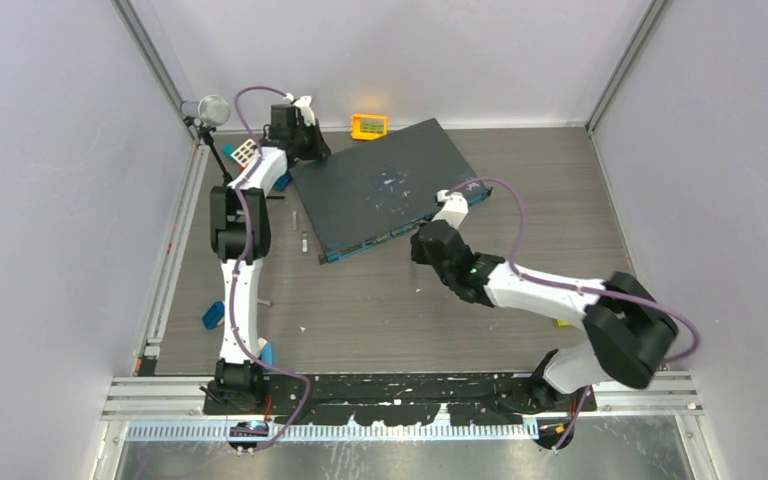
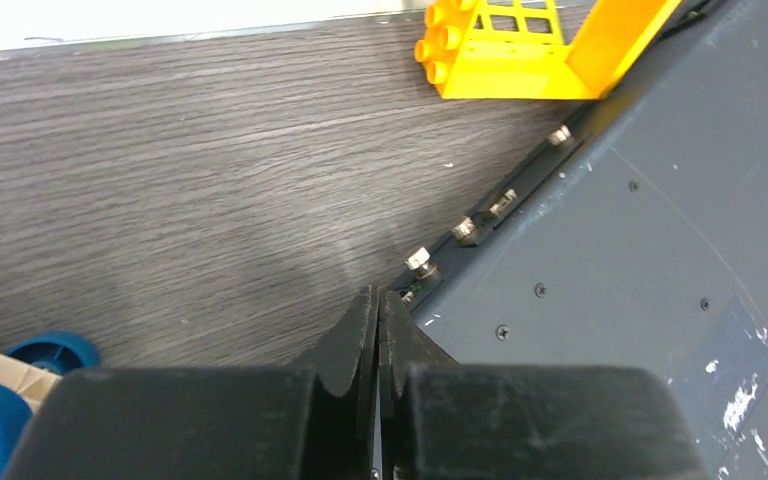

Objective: Insert the plug into the switch port
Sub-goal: Insert the plug into the switch port, then move the switch port to the center of the board.

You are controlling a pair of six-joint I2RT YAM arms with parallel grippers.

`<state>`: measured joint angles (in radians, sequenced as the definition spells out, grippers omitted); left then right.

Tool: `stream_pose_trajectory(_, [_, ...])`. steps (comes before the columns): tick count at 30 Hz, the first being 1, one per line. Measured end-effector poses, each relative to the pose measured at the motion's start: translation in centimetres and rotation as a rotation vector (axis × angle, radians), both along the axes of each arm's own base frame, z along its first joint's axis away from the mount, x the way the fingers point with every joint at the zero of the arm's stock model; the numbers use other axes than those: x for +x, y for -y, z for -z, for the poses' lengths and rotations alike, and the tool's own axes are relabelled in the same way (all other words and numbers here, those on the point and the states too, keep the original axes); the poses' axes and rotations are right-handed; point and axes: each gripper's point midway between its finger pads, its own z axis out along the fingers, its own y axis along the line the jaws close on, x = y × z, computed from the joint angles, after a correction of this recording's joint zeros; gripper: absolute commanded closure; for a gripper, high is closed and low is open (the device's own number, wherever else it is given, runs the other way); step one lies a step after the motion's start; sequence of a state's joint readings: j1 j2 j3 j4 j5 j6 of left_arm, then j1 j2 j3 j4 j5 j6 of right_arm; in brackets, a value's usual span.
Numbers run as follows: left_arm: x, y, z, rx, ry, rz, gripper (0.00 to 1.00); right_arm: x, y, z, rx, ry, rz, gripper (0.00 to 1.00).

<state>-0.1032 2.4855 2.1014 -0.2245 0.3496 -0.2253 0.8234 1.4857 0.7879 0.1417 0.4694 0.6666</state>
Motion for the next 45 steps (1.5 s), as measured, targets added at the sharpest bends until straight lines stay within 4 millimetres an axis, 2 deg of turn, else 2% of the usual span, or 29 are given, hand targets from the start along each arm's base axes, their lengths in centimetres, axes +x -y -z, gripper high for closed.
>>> stream_pose_trajectory(2, [-0.1, 0.4, -0.3, -0.013, 0.006, 0.030, 1.00, -0.3, 0.7, -2.0, 0.025, 0.044, 0.008, 0.86])
stream_pose_trajectory(5, [-0.1, 1.2, -1.1, -0.031, 0.005, 0.087, 1.00, -0.8, 2.0, -3.4, 0.029, 0.080, 0.027, 0.86])
stream_pose_trajectory(8, [-0.4, 2.0, -0.7, -0.039, -0.015, 0.135, 1.00, -1.2, 3.1, -3.2, -0.002, 0.086, 0.040, 0.85])
stream_pose_trajectory(13, [-0.6, 2.2, -0.7, 0.001, -0.009, 0.167, 1.00, -1.5, 4.4, -2.2, -0.058, 0.070, 0.051, 0.85])
stream_pose_trajectory(19, [-0.6, 2.1, -0.8, 0.038, -0.020, 0.162, 1.00, -1.2, 5.0, -1.9, -0.076, 0.063, 0.051, 0.85])
stream_pose_trajectory(24, [-0.6, 1.8, -1.0, 0.117, -0.068, 0.074, 0.96, -1.4, 5.2, -2.1, -0.078, 0.055, 0.034, 0.84])
stream_pose_trajectory(31, [-1.0, 0.7, -0.7, 0.212, -0.135, -0.045, 0.84, -1.7, 5.5, -3.7, -0.040, 0.087, 0.031, 0.84])
stream_pose_trajectory(45, [-1.2, -1.1, -0.2, 0.145, -0.231, -0.189, 0.56, -2.3, 5.6, -3.5, -0.033, 0.075, 0.009, 0.83])
